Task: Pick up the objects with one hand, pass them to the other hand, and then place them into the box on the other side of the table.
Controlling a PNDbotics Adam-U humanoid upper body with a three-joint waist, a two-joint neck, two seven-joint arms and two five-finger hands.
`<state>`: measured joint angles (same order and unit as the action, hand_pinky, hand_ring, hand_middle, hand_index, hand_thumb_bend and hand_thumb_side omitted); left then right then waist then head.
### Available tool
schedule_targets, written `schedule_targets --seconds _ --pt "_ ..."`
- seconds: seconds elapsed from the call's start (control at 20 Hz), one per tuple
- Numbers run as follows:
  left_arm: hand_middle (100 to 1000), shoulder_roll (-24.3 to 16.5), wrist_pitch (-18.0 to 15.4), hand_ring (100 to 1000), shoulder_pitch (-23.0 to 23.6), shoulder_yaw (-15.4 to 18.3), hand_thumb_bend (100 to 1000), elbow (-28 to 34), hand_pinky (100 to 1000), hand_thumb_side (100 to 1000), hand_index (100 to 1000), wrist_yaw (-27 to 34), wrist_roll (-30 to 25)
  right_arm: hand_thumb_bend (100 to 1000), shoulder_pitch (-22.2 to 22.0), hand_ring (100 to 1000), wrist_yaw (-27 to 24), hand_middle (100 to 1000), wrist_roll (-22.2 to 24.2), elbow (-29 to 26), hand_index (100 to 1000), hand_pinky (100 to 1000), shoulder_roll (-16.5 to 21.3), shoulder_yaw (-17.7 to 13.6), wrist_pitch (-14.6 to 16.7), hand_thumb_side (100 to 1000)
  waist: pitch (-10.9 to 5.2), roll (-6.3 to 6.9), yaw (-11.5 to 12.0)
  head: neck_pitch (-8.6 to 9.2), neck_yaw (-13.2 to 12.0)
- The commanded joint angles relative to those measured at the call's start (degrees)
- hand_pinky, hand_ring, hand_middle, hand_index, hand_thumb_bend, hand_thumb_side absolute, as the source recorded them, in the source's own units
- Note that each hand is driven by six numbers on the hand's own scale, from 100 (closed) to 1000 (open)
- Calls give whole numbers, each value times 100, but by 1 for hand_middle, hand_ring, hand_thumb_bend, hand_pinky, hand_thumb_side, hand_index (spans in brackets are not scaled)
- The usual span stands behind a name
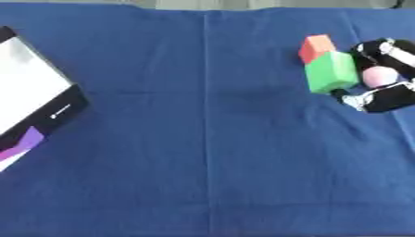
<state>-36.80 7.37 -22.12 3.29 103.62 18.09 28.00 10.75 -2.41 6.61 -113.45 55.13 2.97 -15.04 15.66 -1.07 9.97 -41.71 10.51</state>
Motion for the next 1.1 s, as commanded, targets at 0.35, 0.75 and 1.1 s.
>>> schedule_targets --seconds 0.35,0.75,1.1 --pt "691 -350 -3 633 -156 -14 326 130 795 649 813 -44 -62 100 582 711 -683 488 -392 -114 530 752 -530 22 -112 100 -181 31 -11 -60 -25" --pt "693 -647 13 637 -272 -113 333 173 794 631 813 -148 -164 100 992 712 -880 488 -504 6 530 747 -1216 241 -171 100 -266 18 -44 -136 -72" --pt "697 -1230 98 646 -612 -423 354 359 791 593 813 -529 -589 100 1323 711 -1094 488 -519 236 529 750 -1606 588 -175 100 -332 15 -66 -201 -93"
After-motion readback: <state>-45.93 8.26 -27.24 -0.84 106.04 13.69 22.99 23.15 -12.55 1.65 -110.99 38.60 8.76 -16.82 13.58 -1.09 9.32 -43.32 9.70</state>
